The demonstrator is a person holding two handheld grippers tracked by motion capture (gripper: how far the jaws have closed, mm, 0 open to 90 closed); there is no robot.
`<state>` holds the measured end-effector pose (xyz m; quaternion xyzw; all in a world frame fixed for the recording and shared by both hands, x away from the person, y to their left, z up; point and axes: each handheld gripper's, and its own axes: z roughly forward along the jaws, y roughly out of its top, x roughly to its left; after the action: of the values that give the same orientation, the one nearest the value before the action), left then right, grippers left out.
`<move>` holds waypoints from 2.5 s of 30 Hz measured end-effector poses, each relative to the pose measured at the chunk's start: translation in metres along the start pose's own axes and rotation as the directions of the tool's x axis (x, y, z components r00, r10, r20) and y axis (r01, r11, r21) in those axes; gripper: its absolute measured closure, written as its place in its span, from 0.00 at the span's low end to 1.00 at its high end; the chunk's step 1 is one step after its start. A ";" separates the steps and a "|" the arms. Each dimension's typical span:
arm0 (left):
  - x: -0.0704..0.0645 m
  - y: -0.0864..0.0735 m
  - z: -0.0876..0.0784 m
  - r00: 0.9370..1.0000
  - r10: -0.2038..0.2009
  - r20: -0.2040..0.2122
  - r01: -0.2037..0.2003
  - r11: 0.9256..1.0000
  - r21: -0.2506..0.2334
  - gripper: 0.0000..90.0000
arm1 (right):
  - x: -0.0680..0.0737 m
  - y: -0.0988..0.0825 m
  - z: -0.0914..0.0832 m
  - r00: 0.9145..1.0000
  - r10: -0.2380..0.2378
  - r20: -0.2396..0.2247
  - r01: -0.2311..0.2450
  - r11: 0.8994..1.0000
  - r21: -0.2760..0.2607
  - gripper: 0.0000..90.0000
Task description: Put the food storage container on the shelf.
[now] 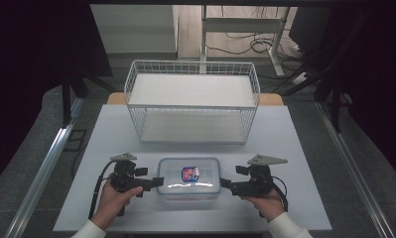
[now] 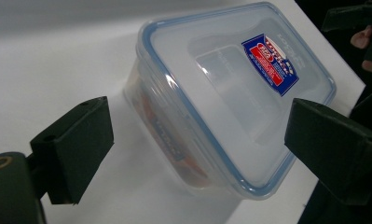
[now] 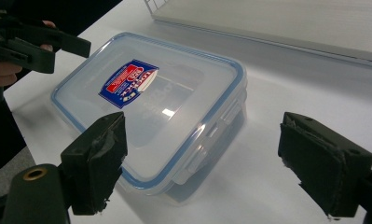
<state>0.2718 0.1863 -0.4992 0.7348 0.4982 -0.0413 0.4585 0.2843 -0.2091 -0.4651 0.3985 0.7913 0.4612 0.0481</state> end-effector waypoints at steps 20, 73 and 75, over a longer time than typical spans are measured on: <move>0.013 -0.007 0.023 0.973 -0.145 0.178 0.133 0.988 0.080 0.22 | 0.001 0.000 0.007 1.000 0.008 -0.007 -0.008 1.000 0.022 0.17; 0.011 -0.008 0.007 0.975 -0.161 0.154 0.157 0.987 0.032 0.48 | -0.024 -0.001 0.041 0.882 0.424 -0.207 -0.382 0.899 0.215 0.52; 0.009 -0.008 0.006 0.977 -0.152 0.148 0.149 0.988 0.031 0.48 | -0.023 -0.002 0.041 0.884 0.420 -0.205 -0.379 0.901 0.211 0.52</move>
<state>0.2722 0.1889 -0.5125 0.6942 0.5161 -0.1358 0.4830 0.3170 -0.1970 -0.4960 0.4957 0.7272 0.4397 -0.1793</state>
